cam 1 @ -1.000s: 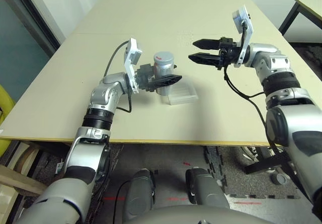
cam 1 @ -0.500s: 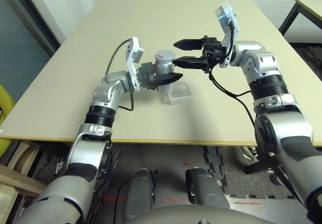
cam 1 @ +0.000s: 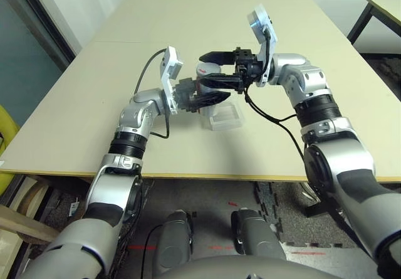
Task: Pour the medicine from the bottle into the box.
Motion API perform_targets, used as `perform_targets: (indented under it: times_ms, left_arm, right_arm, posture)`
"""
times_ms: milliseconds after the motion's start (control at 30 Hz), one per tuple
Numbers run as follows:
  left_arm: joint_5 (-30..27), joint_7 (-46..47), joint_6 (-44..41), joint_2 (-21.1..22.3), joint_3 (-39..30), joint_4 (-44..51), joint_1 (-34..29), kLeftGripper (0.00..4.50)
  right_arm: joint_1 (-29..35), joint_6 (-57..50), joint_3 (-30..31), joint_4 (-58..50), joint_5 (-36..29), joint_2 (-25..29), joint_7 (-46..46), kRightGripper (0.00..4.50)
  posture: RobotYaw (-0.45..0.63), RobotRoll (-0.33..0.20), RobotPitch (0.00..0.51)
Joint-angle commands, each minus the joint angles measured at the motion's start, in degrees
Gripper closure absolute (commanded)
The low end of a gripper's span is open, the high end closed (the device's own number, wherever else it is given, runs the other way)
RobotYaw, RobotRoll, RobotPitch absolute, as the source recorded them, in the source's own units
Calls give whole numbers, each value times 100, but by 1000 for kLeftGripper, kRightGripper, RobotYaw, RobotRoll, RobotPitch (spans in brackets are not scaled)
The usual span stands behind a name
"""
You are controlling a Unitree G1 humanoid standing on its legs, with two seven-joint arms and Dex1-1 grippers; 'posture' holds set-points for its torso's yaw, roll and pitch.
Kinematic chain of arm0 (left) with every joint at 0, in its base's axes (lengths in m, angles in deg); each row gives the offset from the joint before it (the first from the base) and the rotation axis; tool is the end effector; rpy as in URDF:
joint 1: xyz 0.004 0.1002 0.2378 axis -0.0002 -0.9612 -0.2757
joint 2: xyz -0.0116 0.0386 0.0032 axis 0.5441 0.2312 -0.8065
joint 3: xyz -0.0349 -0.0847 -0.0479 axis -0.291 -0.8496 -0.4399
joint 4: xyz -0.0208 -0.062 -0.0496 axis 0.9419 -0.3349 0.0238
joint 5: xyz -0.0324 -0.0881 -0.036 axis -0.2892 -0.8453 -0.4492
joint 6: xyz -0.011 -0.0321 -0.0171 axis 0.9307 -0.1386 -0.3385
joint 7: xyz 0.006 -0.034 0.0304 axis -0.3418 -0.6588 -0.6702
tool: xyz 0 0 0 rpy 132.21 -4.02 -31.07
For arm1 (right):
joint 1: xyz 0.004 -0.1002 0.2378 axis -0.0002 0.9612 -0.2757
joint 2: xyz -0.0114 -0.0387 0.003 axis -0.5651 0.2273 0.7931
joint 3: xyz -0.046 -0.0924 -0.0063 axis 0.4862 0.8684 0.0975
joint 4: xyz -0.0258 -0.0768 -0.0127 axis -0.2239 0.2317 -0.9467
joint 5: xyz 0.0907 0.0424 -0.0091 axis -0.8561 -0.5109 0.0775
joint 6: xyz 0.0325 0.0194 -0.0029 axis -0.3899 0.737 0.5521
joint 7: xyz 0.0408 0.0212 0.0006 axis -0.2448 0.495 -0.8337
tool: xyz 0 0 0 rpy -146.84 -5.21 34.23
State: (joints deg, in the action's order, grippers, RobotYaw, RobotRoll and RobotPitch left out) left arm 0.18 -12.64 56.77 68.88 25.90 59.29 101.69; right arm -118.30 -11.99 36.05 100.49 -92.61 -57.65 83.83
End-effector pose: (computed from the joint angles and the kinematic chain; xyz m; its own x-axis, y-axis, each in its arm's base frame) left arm 0.3359 0.1606 0.1460 0.2196 -0.9712 0.0923 0.9737 0.2122 -0.0834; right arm 0.3645 -0.1266 0.2097 0.0755 0.9967 0.0314 -0.9971 0.0757 -0.0051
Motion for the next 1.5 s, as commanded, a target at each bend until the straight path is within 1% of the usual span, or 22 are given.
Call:
perform_targets:
  times_ms: [33,300,600,833,1233,1267,1300,1400,1433,1500]
  left_arm:
    - [50,-21,-68,28,79,131,-12,1692]
    - [-2,-82,-164,120,36,223,-54,1692]
    - [6,-72,-123,172,-4,93,0,1692]
    - [31,-56,-71,143,-7,-16,65,1692]
    - [82,-57,6,77,51,-90,115,1692]
    - [85,-55,10,74,53,-94,121,1692]
    - [86,-53,13,73,53,-96,123,1692]
    - [95,-47,23,76,54,-100,114,1692]
    - [106,-40,33,82,57,-105,100,1692]
    - [124,-31,52,92,64,-113,67,1692]
  right_arm:
    - [-121,133,-6,231,67,2,-105,0]
    - [-108,247,-65,472,87,203,-100,0]
    - [-37,151,-52,371,45,448,152,0]
    - [26,-144,28,8,-97,386,405,0]
    - [22,-188,71,-124,-99,183,291,0]
    - [23,-181,75,-124,-96,176,284,359]
    - [22,-172,67,-120,-95,168,260,614]
    - [20,-171,-25,-106,-143,141,129,1686]
    - [15,-189,-92,-94,-189,130,60,1925]
    - [11,-282,-244,-89,-330,108,-56,1925]
  posture:
    - [-159,0,54]
    - [-158,0,55]
    - [-163,0,55]
    - [-166,0,50]
    - [-165,0,45]
    - [-165,0,45]
    - [-165,0,45]
    - [-165,0,45]
    - [-165,0,45]
    - [-165,0,45]
